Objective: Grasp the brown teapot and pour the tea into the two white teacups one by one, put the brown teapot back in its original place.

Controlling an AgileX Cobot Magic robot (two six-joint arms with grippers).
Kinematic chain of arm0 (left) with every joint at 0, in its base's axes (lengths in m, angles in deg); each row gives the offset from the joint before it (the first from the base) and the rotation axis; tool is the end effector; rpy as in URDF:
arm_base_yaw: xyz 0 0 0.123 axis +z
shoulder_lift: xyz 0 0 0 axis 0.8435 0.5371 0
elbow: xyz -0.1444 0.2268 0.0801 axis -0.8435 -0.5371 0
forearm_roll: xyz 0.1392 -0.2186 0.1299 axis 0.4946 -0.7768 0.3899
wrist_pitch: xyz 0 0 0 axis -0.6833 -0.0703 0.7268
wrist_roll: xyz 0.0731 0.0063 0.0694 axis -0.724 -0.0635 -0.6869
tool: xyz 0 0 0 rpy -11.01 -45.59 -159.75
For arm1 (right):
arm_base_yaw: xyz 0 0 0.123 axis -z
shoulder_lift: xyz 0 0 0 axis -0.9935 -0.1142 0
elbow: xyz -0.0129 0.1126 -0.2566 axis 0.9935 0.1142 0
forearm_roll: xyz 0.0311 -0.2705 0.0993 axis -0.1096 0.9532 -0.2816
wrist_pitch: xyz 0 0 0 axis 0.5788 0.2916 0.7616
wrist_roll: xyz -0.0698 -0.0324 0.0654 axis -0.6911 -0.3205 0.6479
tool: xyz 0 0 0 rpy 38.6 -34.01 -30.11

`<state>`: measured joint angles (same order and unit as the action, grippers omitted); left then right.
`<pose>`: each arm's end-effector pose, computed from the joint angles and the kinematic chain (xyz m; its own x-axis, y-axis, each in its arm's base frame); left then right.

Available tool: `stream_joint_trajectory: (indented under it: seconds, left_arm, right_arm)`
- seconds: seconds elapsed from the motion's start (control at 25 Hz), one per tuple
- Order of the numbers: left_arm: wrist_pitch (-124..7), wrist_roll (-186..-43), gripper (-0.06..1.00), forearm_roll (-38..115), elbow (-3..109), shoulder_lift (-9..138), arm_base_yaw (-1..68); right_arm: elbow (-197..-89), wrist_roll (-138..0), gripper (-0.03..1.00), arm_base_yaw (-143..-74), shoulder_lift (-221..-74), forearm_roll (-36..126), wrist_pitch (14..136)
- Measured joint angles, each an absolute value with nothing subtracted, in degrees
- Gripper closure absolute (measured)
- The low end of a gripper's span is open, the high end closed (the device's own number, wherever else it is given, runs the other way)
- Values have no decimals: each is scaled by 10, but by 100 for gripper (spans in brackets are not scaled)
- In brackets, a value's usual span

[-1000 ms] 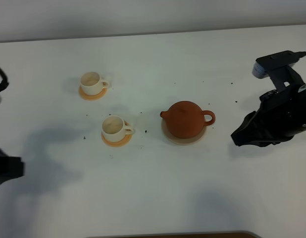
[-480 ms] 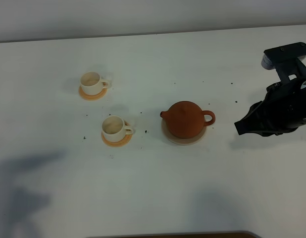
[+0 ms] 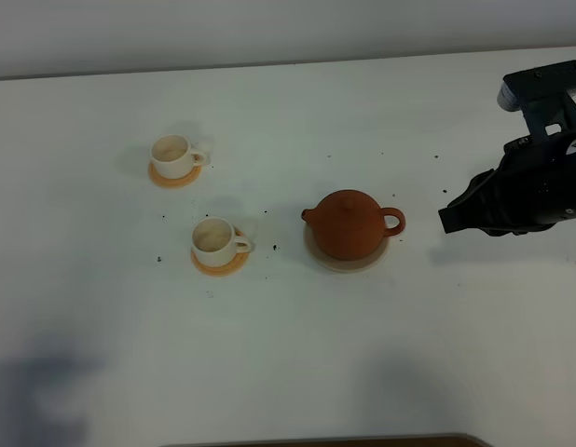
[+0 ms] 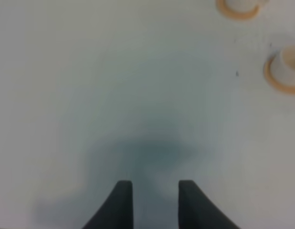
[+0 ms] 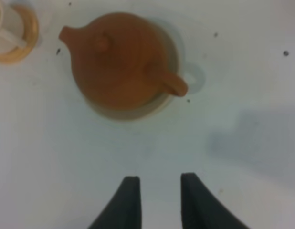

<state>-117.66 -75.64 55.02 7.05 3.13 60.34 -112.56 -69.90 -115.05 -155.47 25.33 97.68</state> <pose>0.0669 0.0078 0.3056 -0.5813 -0.0815 -0.8096 -0.1165 0.9931 -0.0163 0.2587 0.1880 0.2099 -0.6995 -0.4368 -0.5656 -0.6289 0.7521 0.1970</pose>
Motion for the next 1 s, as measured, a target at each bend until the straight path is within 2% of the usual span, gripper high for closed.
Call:
stream_joint_trajectory:
  seconds: [0.2,0.52,1.0]
  left_arm:
    - [-1166,-758,67,550,13,-31,603]
    - [-1157,-761,67,550,-1,-54,603]
    - [-1157,-761,67,551,-2,-54,603]
  right_arm:
    - [-1152,-698,73,-1150,-1555,255,978]
    - [-1213,-694,73,-1150,-1555,265,987]
    - [-1327,-576,73,-1150,-1625,409,1072]
